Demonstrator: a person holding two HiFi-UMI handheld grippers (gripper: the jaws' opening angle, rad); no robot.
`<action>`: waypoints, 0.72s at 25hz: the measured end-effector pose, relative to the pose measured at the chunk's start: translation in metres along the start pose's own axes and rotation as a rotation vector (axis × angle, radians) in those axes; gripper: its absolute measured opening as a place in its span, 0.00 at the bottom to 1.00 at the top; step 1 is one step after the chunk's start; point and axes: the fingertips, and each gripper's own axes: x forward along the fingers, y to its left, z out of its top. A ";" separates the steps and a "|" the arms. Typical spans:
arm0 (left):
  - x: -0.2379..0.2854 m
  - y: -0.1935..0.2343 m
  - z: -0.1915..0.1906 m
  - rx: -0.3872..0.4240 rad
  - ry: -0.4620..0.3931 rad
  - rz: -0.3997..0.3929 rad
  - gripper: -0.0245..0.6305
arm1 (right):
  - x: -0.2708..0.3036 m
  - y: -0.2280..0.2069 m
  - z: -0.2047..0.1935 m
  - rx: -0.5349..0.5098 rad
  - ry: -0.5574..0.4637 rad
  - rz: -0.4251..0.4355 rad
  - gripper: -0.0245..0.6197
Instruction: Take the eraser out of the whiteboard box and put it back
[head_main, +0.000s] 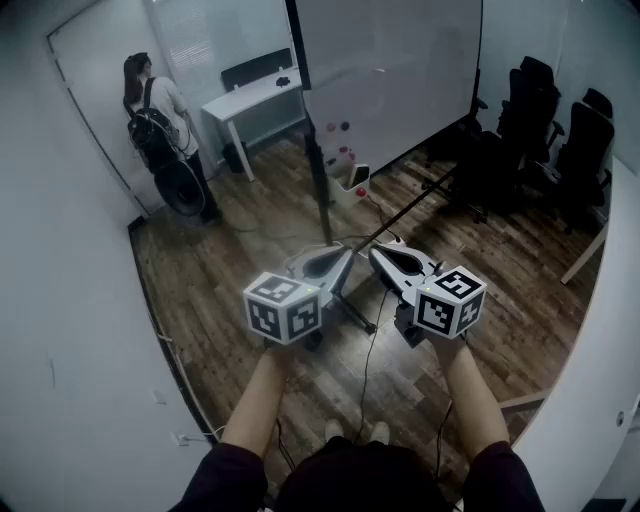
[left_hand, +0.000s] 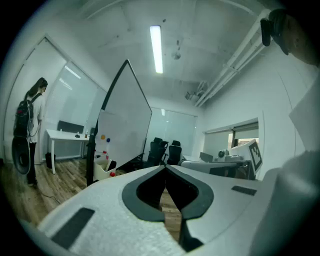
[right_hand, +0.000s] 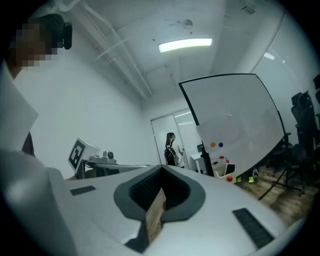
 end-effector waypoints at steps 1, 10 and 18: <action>0.001 0.001 0.000 0.000 0.000 0.001 0.04 | 0.000 -0.001 0.000 -0.001 0.000 0.000 0.04; 0.002 0.002 -0.003 -0.002 0.002 -0.001 0.04 | 0.001 -0.002 -0.004 -0.024 0.012 -0.005 0.04; 0.005 0.000 -0.003 -0.002 -0.005 -0.003 0.04 | -0.004 -0.011 -0.003 0.011 -0.009 -0.013 0.04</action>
